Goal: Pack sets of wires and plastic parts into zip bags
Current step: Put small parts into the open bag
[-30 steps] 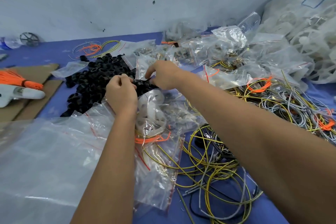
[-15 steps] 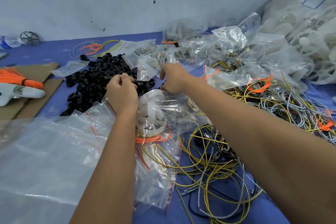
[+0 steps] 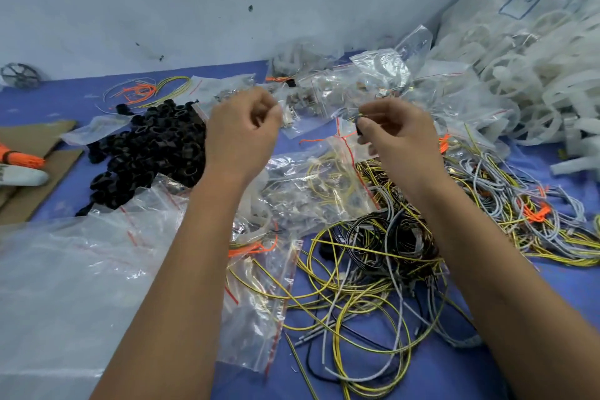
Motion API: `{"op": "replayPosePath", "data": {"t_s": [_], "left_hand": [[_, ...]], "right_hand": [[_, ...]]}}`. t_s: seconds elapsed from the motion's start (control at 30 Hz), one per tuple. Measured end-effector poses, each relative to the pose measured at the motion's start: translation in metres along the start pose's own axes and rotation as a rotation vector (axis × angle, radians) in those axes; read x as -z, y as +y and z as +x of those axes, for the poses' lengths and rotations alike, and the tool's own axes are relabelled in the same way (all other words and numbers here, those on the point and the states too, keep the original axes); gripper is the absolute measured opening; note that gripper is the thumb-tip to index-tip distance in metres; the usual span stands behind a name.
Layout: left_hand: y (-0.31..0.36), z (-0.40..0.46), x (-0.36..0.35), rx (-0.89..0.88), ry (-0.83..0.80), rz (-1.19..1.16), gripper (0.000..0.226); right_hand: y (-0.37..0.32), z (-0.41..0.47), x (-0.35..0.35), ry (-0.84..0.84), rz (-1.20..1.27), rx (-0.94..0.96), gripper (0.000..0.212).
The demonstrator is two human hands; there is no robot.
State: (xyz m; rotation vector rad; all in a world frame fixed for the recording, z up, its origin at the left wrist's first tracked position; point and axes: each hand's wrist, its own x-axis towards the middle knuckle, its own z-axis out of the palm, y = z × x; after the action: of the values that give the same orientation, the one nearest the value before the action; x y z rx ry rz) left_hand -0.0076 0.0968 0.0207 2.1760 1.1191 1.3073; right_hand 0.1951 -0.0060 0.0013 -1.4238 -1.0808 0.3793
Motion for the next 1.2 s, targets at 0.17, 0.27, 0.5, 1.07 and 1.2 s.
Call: {"op": "replayPosePath", "data": {"t_s": [0.17,0.27,0.5,1.07,1.2], "left_hand": [[0.044,0.018,-0.019,-0.194,-0.610,0.127,0.057],[0.051,0.017,-0.026,-0.232,-0.779,0.271,0.072],[0.031,0.006,-0.021,-0.254,-0.679,0.182,0.030],[0.046,-0.002,-0.040,-0.296,-0.313,-0.199,0.015],[0.051,-0.003,-0.041,-0.300,-0.333,-0.232,0.014]], "right_hand": [[0.012,-0.024,0.016,0.002,0.014,0.018,0.010],[0.016,-0.029,0.015,-0.076,-0.037,0.051,0.011],[0.022,-0.030,0.013,-0.163,-0.041,0.058,0.018],[0.021,-0.033,0.004,-0.320,0.040,0.116,0.015],[0.018,-0.034,0.005,-0.415,0.041,0.122,0.013]]}}
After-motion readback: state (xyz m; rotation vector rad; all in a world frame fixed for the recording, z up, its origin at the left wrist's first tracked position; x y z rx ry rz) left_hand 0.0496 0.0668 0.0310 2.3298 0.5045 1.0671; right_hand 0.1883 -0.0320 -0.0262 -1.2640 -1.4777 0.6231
